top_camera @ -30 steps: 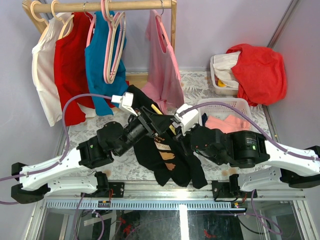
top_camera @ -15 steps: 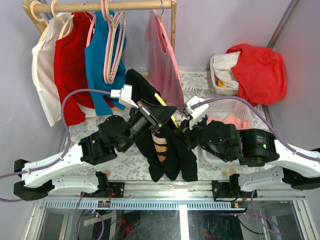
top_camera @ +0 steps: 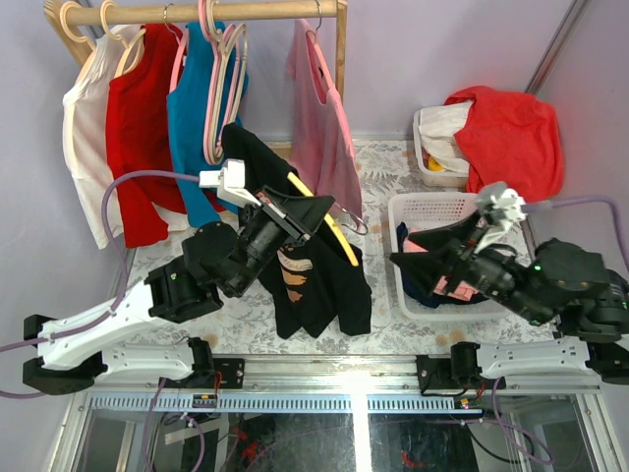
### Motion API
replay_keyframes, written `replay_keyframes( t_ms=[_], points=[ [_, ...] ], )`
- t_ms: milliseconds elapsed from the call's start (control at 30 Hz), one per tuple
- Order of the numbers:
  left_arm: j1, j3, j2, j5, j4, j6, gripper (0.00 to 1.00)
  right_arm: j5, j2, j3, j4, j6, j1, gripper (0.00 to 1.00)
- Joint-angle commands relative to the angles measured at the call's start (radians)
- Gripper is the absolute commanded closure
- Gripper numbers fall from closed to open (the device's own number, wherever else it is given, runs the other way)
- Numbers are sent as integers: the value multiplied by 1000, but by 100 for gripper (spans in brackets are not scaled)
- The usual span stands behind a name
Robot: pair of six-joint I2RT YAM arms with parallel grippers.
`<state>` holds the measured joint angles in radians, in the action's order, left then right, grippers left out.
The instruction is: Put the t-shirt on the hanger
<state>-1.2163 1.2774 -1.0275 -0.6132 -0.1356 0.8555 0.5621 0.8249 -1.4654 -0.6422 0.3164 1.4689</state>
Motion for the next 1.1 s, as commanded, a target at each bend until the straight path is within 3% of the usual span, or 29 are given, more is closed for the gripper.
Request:
replay_keyframes(
  t_ms=[0, 167, 800, 867, 1067],
  points=[
    [2, -17, 59, -85, 95, -32, 100, 15, -69, 61, 65, -3, 2, 38],
    [3, 66, 37, -65, 98, -61, 100, 38, -83, 109, 60, -6, 2, 41],
    [2, 249, -25, 15, 139, -82, 100, 19, 166, -65, 78, -119, 2, 39],
    [3, 239, -15, 11, 158, -78, 100, 34, 189, -94, 70, -131, 2, 48],
    [3, 216, 21, -96, 172, -101, 100, 3, 216, -180, 38, -155, 2, 95]
  ],
)
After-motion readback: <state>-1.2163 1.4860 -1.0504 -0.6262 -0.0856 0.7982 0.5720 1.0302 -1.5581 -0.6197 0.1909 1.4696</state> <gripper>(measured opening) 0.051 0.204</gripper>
